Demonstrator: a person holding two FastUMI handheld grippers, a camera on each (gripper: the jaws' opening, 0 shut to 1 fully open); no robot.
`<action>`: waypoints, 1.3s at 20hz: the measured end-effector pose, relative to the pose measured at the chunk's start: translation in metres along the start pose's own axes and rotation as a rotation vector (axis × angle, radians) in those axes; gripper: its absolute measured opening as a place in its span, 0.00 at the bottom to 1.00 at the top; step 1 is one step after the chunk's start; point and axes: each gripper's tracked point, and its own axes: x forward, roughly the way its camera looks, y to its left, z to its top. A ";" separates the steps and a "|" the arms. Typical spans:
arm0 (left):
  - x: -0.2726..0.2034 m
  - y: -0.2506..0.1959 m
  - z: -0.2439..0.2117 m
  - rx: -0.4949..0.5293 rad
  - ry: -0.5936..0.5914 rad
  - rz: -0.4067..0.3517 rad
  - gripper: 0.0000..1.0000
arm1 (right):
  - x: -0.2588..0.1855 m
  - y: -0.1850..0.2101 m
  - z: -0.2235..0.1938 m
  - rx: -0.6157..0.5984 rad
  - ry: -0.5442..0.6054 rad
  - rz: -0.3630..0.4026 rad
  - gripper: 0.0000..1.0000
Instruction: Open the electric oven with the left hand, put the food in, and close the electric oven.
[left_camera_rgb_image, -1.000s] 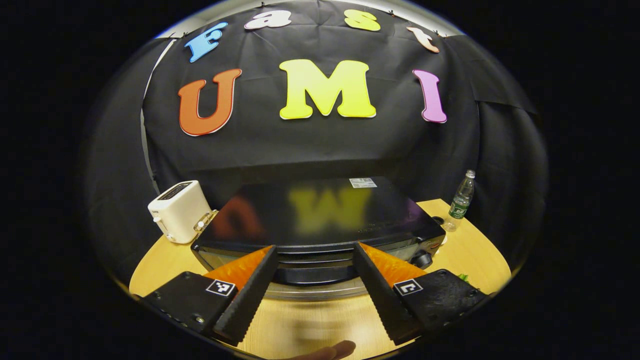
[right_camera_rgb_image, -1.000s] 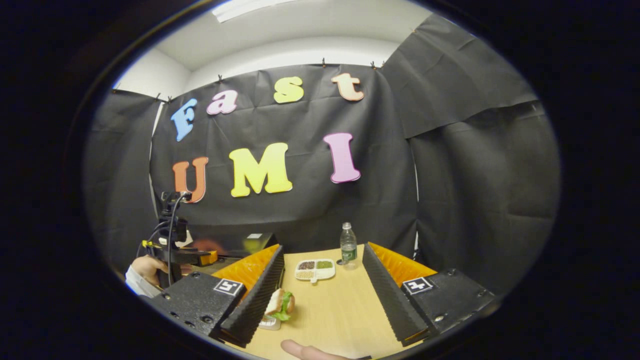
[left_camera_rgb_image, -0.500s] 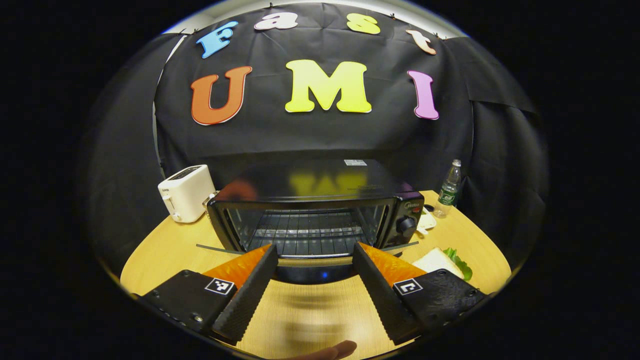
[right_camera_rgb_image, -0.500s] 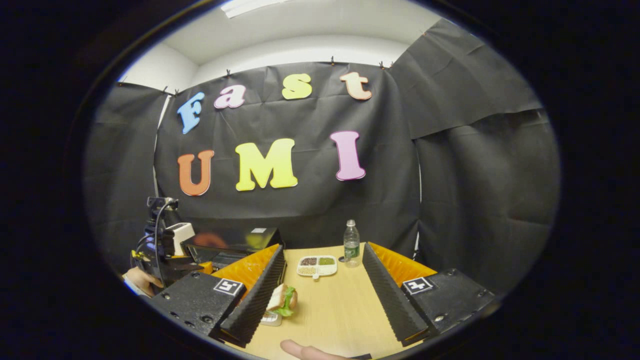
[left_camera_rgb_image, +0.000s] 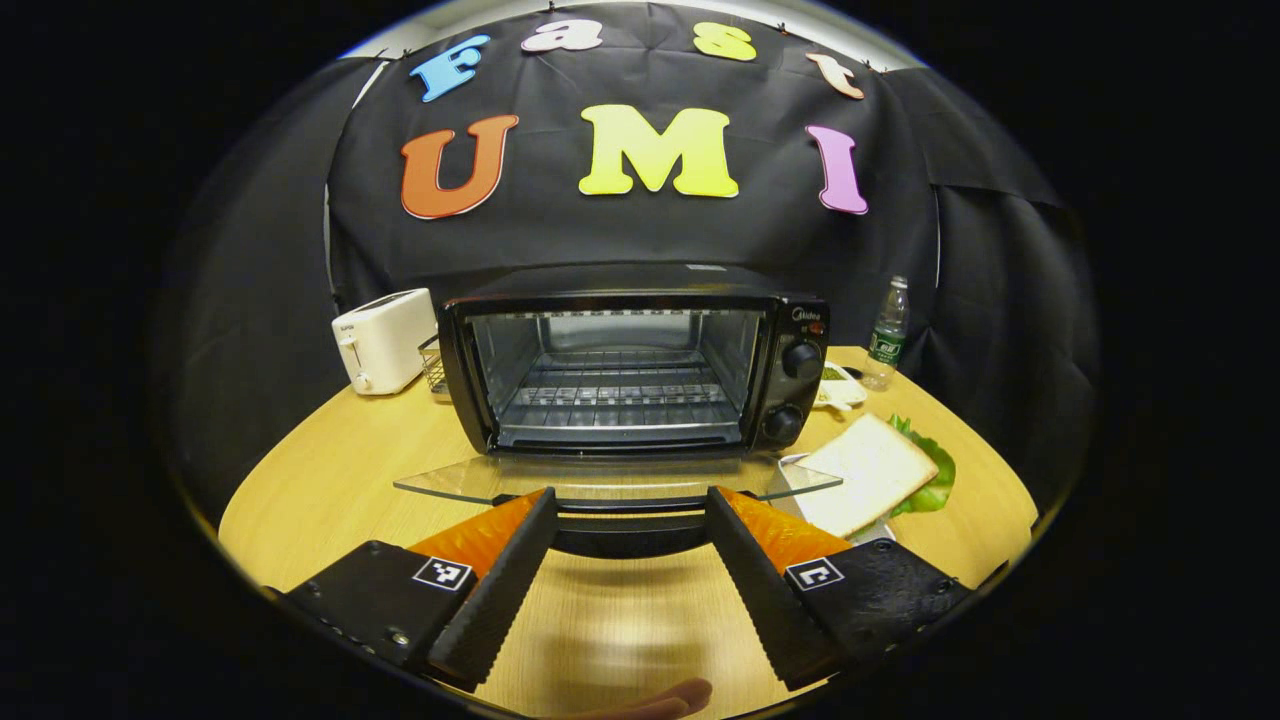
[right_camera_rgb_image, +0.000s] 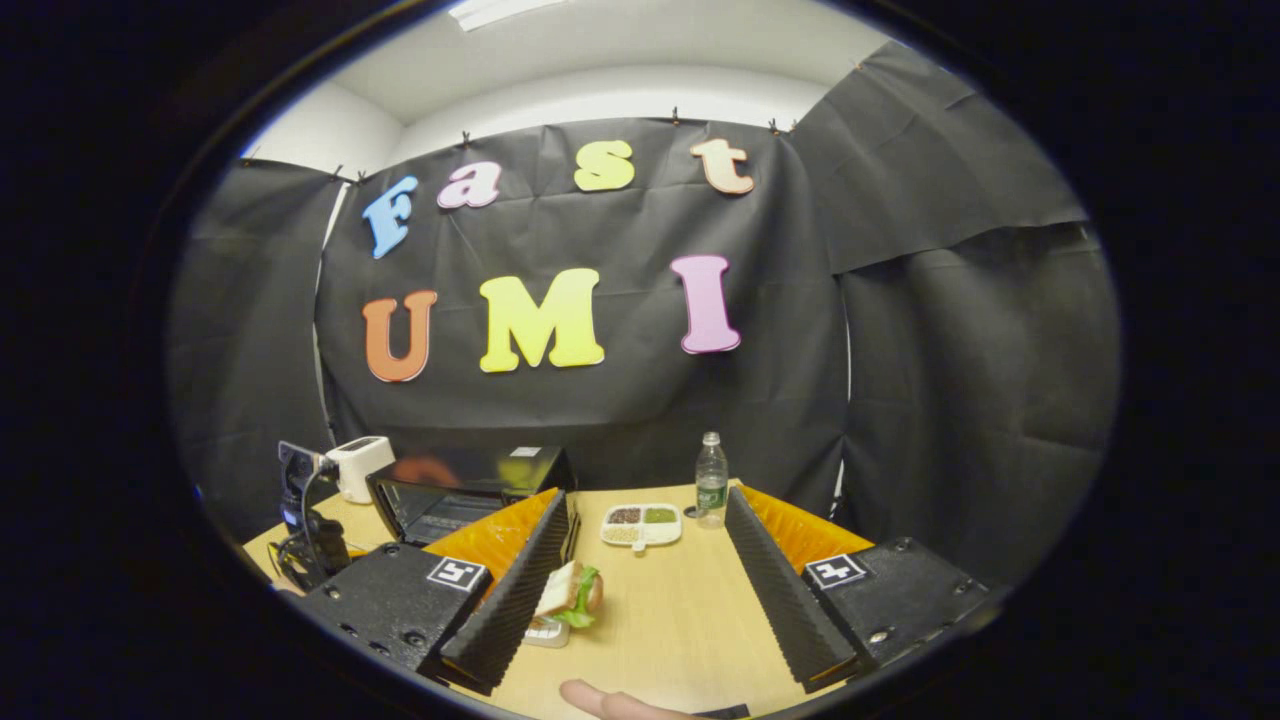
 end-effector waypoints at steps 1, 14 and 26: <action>-0.001 -0.001 -0.005 0.002 0.001 0.003 0.98 | 0.000 -0.001 -0.003 -0.001 0.004 -0.002 0.97; 0.007 0.005 -0.067 -0.034 0.063 0.010 0.97 | 0.013 0.007 -0.020 -0.031 0.056 -0.004 0.97; -0.096 0.050 0.081 -0.040 -0.253 0.061 0.96 | 0.095 0.019 -0.083 -0.015 0.332 0.157 0.99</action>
